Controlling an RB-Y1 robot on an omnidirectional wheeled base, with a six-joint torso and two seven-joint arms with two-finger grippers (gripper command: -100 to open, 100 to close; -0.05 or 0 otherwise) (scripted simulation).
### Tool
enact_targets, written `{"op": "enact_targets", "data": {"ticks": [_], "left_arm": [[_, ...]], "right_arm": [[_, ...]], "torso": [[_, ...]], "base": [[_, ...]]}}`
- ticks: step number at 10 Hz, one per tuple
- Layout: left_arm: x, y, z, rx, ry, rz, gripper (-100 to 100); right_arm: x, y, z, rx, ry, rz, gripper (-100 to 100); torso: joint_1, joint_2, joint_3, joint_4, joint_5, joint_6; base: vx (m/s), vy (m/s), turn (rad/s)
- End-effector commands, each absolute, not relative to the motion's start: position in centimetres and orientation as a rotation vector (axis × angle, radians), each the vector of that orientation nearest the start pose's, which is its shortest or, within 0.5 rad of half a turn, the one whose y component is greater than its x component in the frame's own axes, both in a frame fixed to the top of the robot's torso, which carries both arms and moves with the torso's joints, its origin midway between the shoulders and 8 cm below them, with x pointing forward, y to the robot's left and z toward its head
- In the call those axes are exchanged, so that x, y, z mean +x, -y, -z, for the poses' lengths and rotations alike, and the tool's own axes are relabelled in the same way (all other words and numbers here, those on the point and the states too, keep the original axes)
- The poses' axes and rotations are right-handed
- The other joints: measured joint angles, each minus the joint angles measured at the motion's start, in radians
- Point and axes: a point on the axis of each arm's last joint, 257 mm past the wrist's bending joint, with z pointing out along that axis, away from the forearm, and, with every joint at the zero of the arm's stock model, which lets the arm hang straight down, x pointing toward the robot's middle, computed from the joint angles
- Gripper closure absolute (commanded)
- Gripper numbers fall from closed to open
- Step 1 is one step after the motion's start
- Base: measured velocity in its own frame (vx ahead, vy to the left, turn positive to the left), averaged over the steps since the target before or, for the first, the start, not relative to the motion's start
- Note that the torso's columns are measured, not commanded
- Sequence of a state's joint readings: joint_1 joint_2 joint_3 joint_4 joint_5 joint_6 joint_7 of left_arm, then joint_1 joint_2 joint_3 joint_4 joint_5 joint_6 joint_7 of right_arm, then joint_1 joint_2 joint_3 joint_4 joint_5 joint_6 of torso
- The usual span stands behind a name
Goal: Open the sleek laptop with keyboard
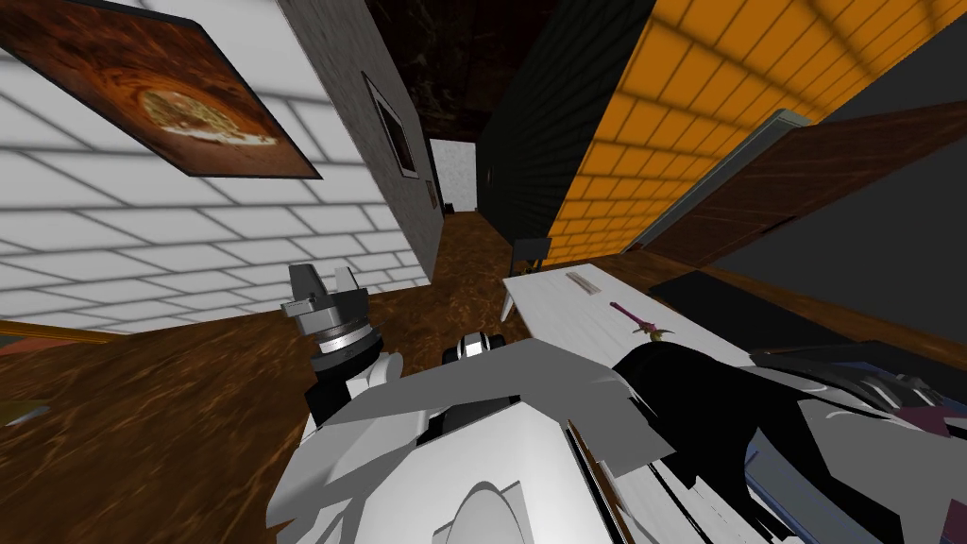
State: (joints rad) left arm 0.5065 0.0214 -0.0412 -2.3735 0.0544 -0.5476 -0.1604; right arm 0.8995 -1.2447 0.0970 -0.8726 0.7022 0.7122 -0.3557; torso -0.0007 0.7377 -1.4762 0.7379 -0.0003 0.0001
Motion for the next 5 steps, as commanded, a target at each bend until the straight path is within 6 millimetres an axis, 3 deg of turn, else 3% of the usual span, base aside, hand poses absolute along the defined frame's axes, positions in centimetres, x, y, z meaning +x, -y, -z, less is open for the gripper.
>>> {"op": "enact_targets", "data": {"ticks": [1, 2, 5], "left_arm": [[31.5, -26.6, -7.1, -0.521, -0.536, 1.255, 0], [31.5, -26.6, -7.1, -0.521, -0.536, 1.255, 0], [31.5, -26.6, -7.1, -0.521, -0.536, 1.255, 0]], "right_arm": [[-11.2, 92.6, 14.0, 0.528, -1.964, 1.895, -100], [-11.2, 92.6, 14.0, 0.528, -1.964, 1.895, 100], [-12.1, 91.6, 14.5, 0.53, -1.898, 1.966, 100]], "torso": [[0.001, 0.001, 0.0, 0.0, 0.0, -0.001], [0.001, 0.001, 0.001, 0.0, 0.0, -0.001], [0.001, 0.002, 0.001, 0.0, 0.0, 0.0]], "base": [[0.0, 0.0, 0.0], [0.0, 0.0, 0.0], [-0.033, 0.008, 0.063]]}}
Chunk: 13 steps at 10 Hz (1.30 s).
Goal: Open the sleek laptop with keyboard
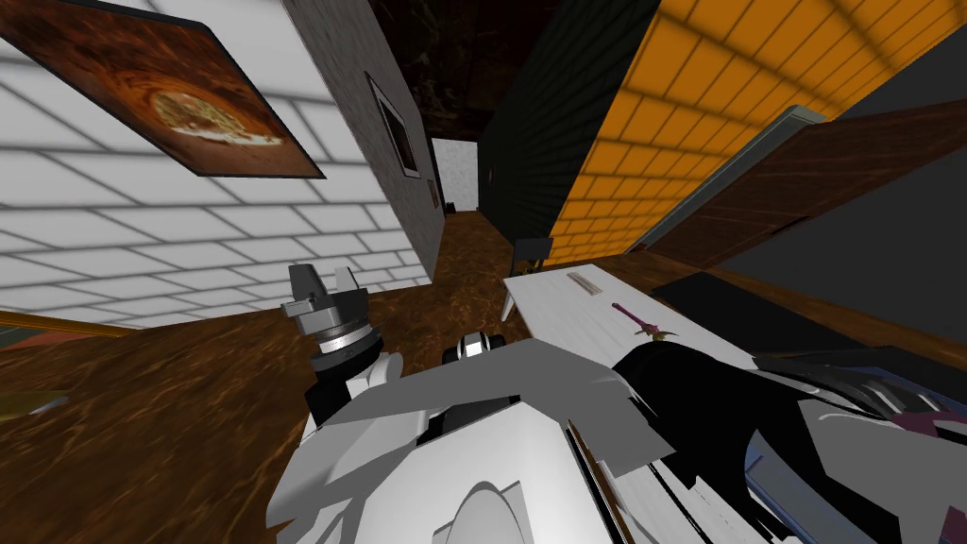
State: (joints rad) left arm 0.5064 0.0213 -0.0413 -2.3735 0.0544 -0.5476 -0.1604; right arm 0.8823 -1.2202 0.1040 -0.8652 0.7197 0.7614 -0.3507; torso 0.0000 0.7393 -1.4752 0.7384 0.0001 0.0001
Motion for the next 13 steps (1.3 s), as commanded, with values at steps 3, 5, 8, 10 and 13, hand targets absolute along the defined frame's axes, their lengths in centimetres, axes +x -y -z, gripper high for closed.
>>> {"op": "enact_targets", "data": {"ticks": [3, 5, 8, 10, 13], "left_arm": [[31.5, -26.6, -7.1, -0.521, -0.536, 1.255, 0], [31.5, -26.6, -7.1, -0.521, -0.536, 1.255, 0], [31.5, -26.6, -7.1, -0.521, -0.536, 1.255, 0], [31.5, -26.6, -7.1, -0.521, -0.536, 1.255, 0], [31.5, -26.6, -7.1, -0.521, -0.536, 1.255, 0]], "right_arm": [[-12.6, 90.9, 14.2, 0.527, -1.836, 2.026, 100], [-12.9, 90.2, 14.3, 0.525, -1.793, 2.067, 100], [-13.1, 88.7, 15.4, 0.522, -1.74, 2.118, 100], [-13.2, 87.7, 15.6, 0.518, -1.697, 2.156, 100], [-13.3, 86.6, 15.1, 0.511, -1.624, 2.214, 100]], "torso": [[0.0, -0.001, -0.001, 0.0, 0.0, 0.0], [0.0, -0.002, -0.001, -0.001, 0.0, 0.0], [0.0, -0.001, -0.001, 0.0, 0.0, 0.0], [0.0, -0.002, -0.001, 0.0, 0.0, 0.0], [0.0, -0.001, -0.001, 0.0, 0.0, 0.0]], "base": [[-0.035, 0.008, 0.044], [-0.032, 0.004, 0.048], [-0.036, 0.011, 0.057], [-0.03, 0.008, 0.048], [-0.032, 0.01, 0.046]]}}
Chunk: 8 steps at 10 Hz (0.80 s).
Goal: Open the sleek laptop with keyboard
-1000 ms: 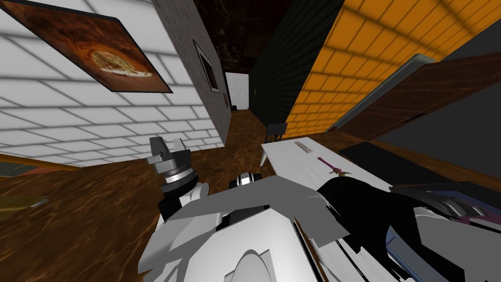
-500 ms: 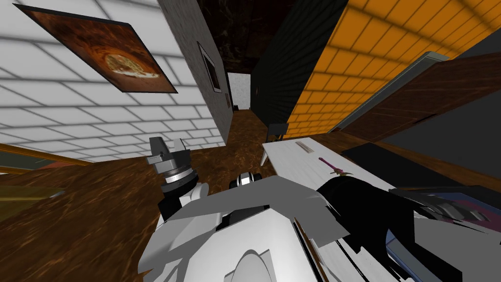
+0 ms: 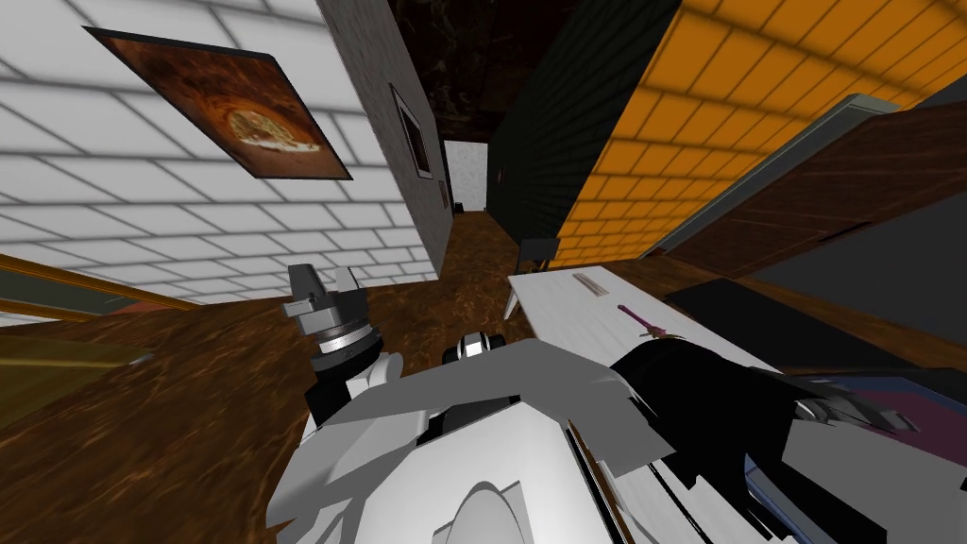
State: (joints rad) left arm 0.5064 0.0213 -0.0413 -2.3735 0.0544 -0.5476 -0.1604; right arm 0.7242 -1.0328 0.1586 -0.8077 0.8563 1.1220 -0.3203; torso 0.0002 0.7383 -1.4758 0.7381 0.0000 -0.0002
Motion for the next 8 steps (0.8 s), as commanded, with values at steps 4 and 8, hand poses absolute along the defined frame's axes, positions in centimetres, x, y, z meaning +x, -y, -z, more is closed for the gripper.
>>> {"op": "enact_targets", "data": {"ticks": [4, 8], "left_arm": [[31.5, -26.6, -7.1, -0.521, -0.536, 1.255, 0], [31.5, -26.6, -7.1, -0.522, -0.535, 1.255, 0]], "right_arm": [[-13.1, 84.4, 15.7, 0.501, -1.54, 2.278, 100], [-16.3, 85.1, 15.5, 0.554, -1.624, 2.34, -100]], "torso": [[-0.001, 0.0, 0.0, 0.0, 0.0, 0.0], [0.007, 0.011, 0.007, 0.003, 0.002, 0.002]], "base": [[-0.034, 0.012, 0.052], [-0.174, 0.091, -0.184]]}}
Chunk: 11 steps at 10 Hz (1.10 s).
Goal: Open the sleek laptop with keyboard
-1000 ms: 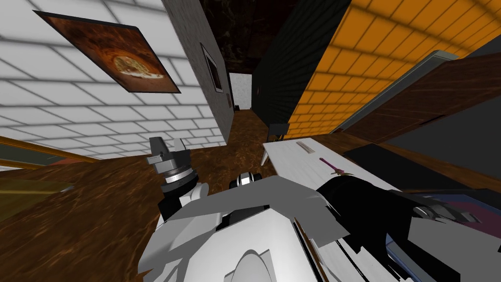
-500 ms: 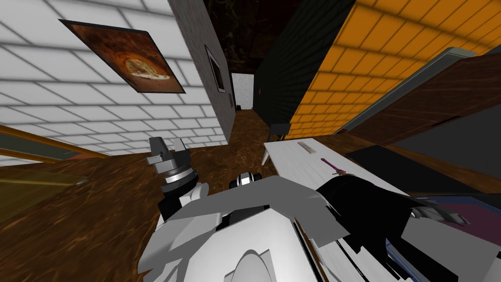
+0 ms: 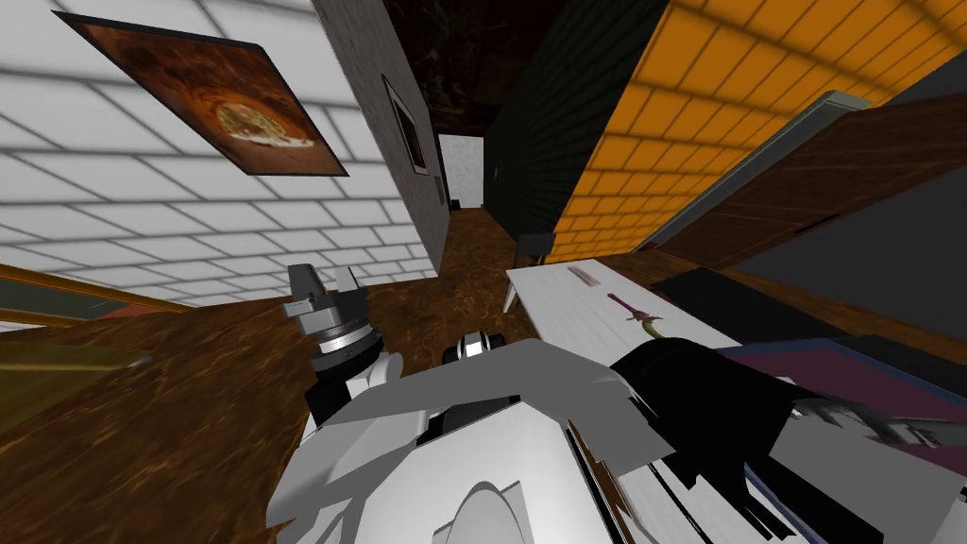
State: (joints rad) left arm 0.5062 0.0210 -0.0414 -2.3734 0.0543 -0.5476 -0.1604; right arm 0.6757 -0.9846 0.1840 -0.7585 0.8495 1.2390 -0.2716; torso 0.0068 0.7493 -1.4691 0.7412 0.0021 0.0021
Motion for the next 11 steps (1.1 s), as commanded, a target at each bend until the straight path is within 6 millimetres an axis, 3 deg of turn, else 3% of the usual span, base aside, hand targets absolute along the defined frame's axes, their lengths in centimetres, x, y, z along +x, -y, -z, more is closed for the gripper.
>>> {"op": "enact_targets", "data": {"ticks": [1, 3, 7, 9, 11], "left_arm": [[31.5, -26.6, -7.1, -0.521, -0.535, 1.255, 0], [31.5, -26.6, -7.1, -0.521, -0.535, 1.255, 0], [31.5, -26.6, -7.1, -0.521, -0.535, 1.255, 0], [31.5, -26.6, -7.1, -0.521, -0.536, 1.255, 0], [31.5, -26.6, -7.1, -0.521, -0.536, 1.255, 0]], "right_arm": [[-17.6, 85.5, 15.0, 0.54, -1.668, 2.381, -100], [-18.4, 85.4, 15.2, 0.589, -1.668, 2.385, -100], [-22.7, 86.0, 14.2, 0.626, -1.793, 2.482, -100], [-23.6, 85.7, 14.4, 0.691, -1.788, 2.48, -100], [-25.7, 85.9, 13.9, 0.699, -1.87, 2.522, -100]], "torso": [[-0.003, -0.003, -0.001, 0.0, -0.001, -0.002], [-0.009, -0.014, -0.008, -0.004, -0.002, -0.003], [-0.004, -0.005, -0.003, -0.001, -0.001, -0.001], [-0.009, -0.016, -0.009, -0.004, -0.003, -0.004], [-0.006, -0.014, -0.01, -0.005, -0.001, 0.0]], "base": [[-0.329, 0.156, -0.306], [-0.195, 0.056, -0.074], [-0.278, 0.046, -0.282], [-0.124, -0.009, -0.006], [-0.231, 0.02, -0.35]]}}
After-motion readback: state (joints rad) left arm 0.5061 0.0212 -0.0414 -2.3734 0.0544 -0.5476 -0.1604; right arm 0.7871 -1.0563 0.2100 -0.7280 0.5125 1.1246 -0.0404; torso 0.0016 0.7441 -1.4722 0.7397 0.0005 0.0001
